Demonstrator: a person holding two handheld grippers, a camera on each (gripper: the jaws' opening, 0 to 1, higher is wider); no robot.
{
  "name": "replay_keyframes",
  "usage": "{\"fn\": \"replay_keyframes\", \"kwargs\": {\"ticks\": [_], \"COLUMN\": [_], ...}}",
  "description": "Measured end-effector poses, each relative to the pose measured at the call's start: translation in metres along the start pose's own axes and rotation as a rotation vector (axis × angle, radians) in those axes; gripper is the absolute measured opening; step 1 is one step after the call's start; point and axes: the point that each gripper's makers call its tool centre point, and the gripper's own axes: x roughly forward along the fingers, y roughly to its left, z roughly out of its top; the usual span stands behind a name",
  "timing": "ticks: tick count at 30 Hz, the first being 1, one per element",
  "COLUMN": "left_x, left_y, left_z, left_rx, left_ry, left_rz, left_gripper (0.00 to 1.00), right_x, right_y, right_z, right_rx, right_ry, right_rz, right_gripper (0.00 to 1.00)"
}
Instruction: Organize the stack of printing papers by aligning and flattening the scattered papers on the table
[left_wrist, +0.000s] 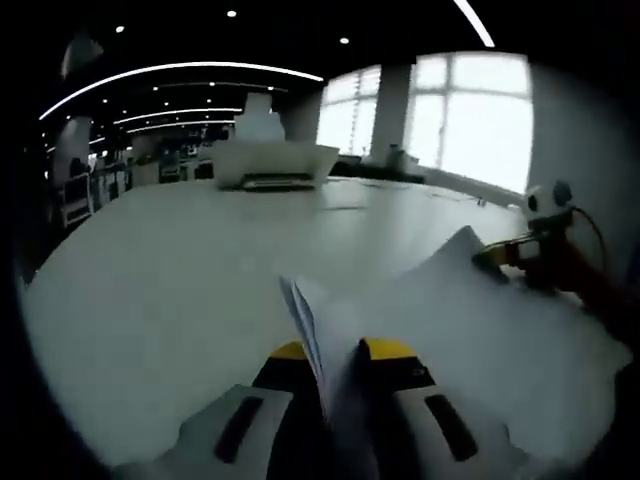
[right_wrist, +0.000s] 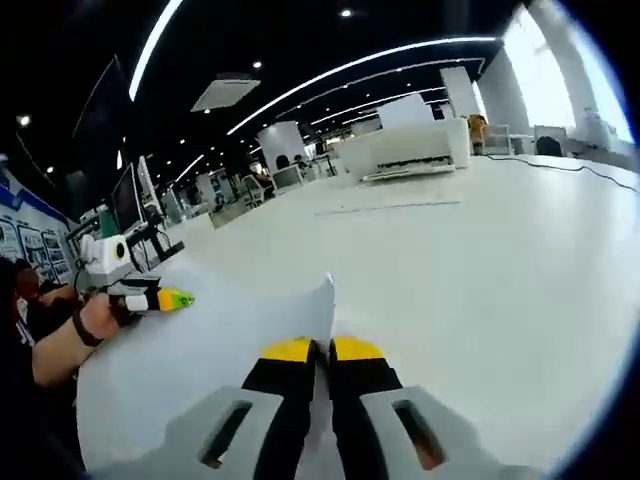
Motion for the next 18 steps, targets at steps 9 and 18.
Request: {"fn": "replay_keyframes", "kwargs": {"ticks": [9,18], "left_x": [-0.001,-0.001], "left_y": [0.013,0.025], "left_z": [0.006,0.006], "left_rx": [0.053,-0.028], "left_ry": [-0.035,-0.035], "left_rz": [0.083,0.079], "left_gripper": [0.35,0.41], "right_x": [0.003,0.002], "right_y": [-0.007,-0.005], "right_z": [-0.002,-0.003], "right_rx": [-0.100,-0.137], "right_ry": [-0.002,-0.009], "right_rz": [-0.058,-0.086], "right_gripper": [0.19,0.26]}}
